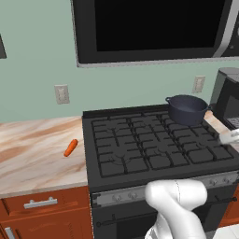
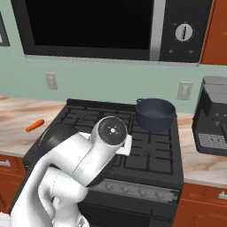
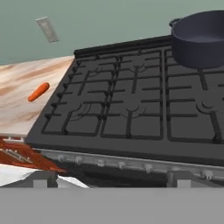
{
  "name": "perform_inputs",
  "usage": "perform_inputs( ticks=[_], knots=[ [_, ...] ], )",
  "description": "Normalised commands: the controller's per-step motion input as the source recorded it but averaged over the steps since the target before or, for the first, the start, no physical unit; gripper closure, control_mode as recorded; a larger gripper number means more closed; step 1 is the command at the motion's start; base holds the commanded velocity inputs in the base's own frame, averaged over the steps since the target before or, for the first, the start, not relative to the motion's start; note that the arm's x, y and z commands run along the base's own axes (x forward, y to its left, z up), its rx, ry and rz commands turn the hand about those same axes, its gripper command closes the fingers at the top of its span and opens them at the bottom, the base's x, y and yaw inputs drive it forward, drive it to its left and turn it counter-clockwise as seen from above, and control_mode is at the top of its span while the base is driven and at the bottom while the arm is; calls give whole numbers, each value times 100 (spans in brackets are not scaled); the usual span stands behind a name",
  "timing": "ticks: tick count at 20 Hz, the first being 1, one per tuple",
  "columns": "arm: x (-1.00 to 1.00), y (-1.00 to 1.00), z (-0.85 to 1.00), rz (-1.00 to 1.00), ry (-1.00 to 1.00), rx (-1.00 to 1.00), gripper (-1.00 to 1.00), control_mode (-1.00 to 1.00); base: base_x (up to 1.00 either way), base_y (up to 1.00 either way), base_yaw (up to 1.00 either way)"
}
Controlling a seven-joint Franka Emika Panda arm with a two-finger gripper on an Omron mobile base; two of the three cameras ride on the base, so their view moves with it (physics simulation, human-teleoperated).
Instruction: Turn on the burner for the pot on the stove. Wait thirty seconds for the pot to heat up. Then add the carrot to the pot.
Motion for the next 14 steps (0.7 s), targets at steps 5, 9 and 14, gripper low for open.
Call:
perform_inputs(
  ticks=[5, 9, 14],
  knots=[
    [-60, -27, -32, 0, -18, 0, -100, -100, 0, 0, 0],
    [-37, -36, -29, 0, -18, 1, -100, -100, 0, 0, 0],
    [-30, -32, -35, 0, -20, 1, -100, -100, 0, 0, 0]
  ],
)
